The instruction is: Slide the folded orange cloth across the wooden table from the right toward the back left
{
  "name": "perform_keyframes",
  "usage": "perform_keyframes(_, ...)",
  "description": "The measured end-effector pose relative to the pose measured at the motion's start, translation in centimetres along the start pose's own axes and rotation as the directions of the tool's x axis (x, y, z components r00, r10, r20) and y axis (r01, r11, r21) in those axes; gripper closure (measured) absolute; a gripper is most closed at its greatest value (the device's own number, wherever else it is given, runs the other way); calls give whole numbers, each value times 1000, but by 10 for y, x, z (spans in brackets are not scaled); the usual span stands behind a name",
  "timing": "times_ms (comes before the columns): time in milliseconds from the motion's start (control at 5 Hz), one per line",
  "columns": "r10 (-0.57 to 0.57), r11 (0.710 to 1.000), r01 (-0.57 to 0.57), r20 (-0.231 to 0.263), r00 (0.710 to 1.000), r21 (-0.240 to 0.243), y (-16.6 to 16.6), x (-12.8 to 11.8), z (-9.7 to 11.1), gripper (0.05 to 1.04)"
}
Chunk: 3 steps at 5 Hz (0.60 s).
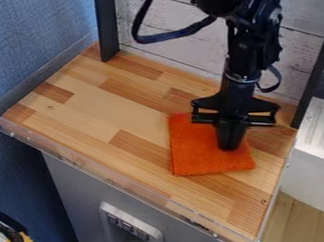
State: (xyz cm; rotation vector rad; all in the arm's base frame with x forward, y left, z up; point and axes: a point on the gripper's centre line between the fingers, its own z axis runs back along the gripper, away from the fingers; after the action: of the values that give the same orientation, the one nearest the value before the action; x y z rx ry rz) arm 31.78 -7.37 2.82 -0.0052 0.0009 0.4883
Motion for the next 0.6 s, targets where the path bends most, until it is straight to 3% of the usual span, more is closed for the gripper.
perform_keyframes(600, -4, 1000, 4, 0, 1000, -2, -3, 1, -7, 1021)
